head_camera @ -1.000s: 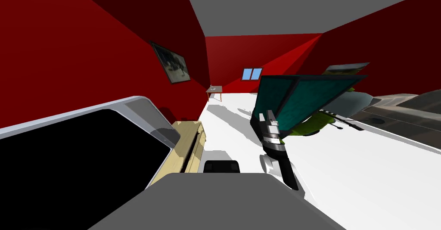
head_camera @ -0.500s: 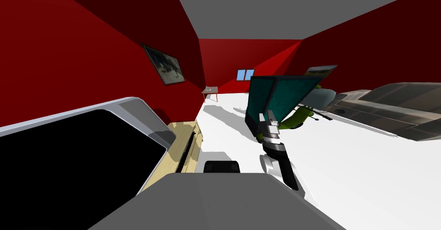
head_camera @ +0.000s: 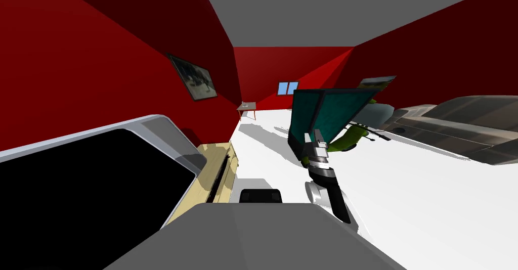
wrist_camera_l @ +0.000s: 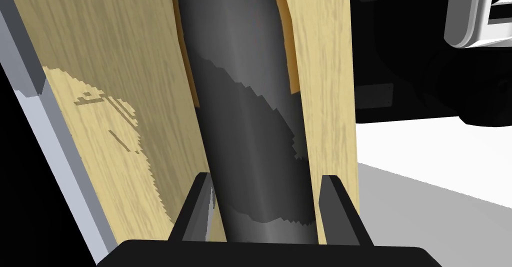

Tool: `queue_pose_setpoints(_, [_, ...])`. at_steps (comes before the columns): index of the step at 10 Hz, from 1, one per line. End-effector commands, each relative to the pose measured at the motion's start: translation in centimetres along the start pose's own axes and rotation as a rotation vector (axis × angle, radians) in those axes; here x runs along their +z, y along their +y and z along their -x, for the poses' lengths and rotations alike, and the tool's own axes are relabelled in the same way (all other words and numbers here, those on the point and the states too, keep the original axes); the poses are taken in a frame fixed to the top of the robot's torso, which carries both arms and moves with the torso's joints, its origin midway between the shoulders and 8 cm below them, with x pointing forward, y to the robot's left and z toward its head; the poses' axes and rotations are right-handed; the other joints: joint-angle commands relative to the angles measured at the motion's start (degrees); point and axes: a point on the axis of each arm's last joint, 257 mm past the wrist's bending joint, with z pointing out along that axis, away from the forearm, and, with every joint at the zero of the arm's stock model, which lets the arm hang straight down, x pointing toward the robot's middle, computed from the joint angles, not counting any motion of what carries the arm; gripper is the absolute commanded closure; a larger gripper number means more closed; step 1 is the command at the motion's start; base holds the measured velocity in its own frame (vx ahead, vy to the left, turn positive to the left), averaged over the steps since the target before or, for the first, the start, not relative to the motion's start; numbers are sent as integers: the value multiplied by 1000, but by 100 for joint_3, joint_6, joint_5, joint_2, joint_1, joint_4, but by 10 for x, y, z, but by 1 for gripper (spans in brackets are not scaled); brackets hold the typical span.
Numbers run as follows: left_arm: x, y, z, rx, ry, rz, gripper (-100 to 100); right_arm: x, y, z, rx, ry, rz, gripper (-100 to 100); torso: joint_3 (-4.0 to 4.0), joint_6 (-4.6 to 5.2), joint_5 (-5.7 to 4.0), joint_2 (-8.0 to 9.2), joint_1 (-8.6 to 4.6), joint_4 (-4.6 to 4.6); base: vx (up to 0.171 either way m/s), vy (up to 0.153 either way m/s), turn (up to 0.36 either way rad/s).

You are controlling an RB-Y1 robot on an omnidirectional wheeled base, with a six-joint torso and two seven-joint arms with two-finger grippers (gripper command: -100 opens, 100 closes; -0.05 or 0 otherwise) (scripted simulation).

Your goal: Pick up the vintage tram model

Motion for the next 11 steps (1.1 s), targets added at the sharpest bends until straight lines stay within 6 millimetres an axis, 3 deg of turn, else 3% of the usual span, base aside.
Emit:
queue_pose_setpoints(1, [-4, 8, 6, 34, -5, 5, 100, 0, 0, 0, 0, 0, 0, 0, 0, 0, 0, 0, 0, 0, 98, 73, 291])
queue_pose_setpoints(4, [-12, 22, 15, 104, -6, 12, 100, 0, 0, 0, -1, 0, 0, 0, -37, -3, 2, -66, 33, -14, 176, 102, 283])
queue_pose_setpoints(9, [-26, 47, 28, 216, -4, 22, 100, 0, 0, 0, 0, 0, 0, 0, -31, 0, -7, -52, 24, -13, 142, 86, 222])
queue_pose_setpoints(10, [-25, 44, 27, 199, -5, 22, 100, 0, 0, 0, 0, 0, 0, 0, -32, 1, -7, -54, 19, -13, 71, 24, 41])
queue_pose_setpoints(11, [-25, 44, 28, 204, -5, 21, 0, 0, 0, 0, 0, 0, 0, 0, -21, 9, -9, -33, 8, -9, 13, 4, -10])
